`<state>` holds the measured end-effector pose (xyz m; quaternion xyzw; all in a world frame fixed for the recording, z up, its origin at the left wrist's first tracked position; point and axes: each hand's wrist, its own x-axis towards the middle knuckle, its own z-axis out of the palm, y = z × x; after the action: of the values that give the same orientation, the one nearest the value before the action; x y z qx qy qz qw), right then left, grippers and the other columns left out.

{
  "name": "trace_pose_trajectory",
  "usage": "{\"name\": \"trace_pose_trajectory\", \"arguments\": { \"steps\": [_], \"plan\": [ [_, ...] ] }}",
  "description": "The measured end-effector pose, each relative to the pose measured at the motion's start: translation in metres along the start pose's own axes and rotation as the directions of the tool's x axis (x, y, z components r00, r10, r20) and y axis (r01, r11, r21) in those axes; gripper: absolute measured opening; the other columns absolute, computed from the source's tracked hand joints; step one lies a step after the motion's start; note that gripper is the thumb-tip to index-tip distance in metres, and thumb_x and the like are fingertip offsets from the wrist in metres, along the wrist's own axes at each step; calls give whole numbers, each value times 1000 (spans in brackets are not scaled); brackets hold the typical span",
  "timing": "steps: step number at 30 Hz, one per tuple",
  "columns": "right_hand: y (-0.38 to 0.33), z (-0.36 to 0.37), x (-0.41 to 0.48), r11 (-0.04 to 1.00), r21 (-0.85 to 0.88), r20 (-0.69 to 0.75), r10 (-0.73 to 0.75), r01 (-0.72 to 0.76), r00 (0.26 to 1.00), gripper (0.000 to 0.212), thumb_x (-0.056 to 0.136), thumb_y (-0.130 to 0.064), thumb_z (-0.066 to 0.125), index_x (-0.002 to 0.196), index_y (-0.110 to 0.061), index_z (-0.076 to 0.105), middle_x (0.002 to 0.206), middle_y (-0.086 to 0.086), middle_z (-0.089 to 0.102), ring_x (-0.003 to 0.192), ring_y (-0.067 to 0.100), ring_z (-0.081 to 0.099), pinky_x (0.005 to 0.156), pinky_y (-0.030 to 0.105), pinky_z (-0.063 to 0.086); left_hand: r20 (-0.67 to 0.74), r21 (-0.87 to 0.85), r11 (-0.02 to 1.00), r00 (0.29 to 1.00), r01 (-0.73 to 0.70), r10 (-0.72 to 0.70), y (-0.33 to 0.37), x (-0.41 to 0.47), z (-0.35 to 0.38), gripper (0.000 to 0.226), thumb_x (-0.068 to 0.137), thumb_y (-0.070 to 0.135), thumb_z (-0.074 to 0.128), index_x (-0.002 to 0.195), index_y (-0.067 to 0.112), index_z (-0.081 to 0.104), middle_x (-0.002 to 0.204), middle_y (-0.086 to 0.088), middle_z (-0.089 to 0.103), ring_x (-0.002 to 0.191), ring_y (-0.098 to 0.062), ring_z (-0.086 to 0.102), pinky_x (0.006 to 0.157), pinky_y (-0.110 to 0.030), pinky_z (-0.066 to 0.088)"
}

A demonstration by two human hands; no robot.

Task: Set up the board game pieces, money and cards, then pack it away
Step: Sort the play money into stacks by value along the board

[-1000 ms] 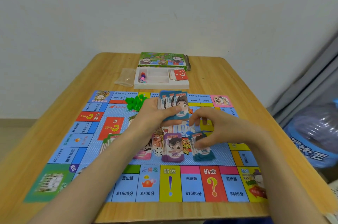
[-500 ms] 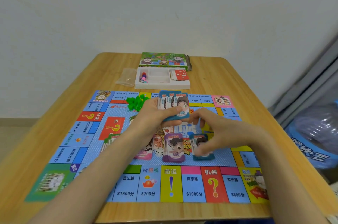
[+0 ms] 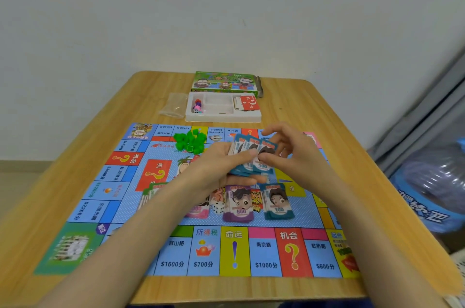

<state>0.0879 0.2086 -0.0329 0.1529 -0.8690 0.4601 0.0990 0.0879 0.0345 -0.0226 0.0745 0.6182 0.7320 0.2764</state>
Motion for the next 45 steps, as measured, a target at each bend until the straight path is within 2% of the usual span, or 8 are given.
{"name": "trace_pose_trajectory", "arguments": {
  "steps": [4,7,15,21,25,29,36,45],
  "plan": [
    [-1,0,0,1000,0,-28,-22,22,999,37,79,-5,71,92,-33,51,76,-5,60,61,1,50,59,13,39,11,-35,999,1000,30,-30,1,0,0,19,96,13,53,109,3,60,94,-15,74,77,-25,73,61,-21,58],
    [-1,-1,0,1000,9,-59,-29,29,998,32,83,-5,67,88,-33,53,79,2,63,65,7,53,57,20,42,-7,-50,999,1000,8,-9,0,1,0,15,96,10,51,107,3,59,92,-15,74,76,-24,73,60,-21,58],
    [-13,-16,-1,955,285,-51,95,-77,994,16,90,-3,57,84,-17,61,76,-1,67,63,0,62,56,13,48,-129,-88,995,991,-49,38,0,2,-2,6,94,4,53,99,4,57,78,-10,74,68,-22,73,56,-21,58],
    [-6,-22,-2,979,6,334,188,-202,924,6,85,-13,67,90,-16,64,87,13,72,82,24,68,71,39,54,-167,-89,994,984,-70,55,-1,5,-5,18,93,4,55,111,1,57,83,-12,74,70,-22,73,55,-20,57],
    [-5,-20,-4,966,-118,449,258,-229,855,8,84,-18,68,87,-19,61,85,7,72,76,10,67,61,22,51,-164,-79,994,985,-69,56,-1,4,-5,14,92,4,56,106,3,59,80,-11,74,69,-22,73,55,-20,57],
    [-1,-16,-3,950,-250,415,282,-189,865,14,81,-21,72,80,-25,59,83,5,71,77,11,66,51,11,43,-171,-72,995,984,-61,48,0,5,-4,14,92,5,57,105,3,59,82,-12,74,70,-22,73,54,-20,56],
    [4,-12,-2,915,-392,403,268,-100,875,19,76,-24,77,74,-21,58,63,-11,49,51,-2,45,50,15,34,-168,-77,996,985,-54,41,-1,4,-4,13,92,4,56,105,3,59,84,-13,74,71,-23,73,54,-20,56],
    [6,-14,-5,942,-332,355,168,-45,920,18,82,-33,69,92,-22,60,87,-7,58,73,7,49,64,19,42,-163,-63,996,985,-60,49,0,4,-3,13,92,5,57,105,3,59,80,-10,74,70,-21,73,56,-20,57]
  ]
}}
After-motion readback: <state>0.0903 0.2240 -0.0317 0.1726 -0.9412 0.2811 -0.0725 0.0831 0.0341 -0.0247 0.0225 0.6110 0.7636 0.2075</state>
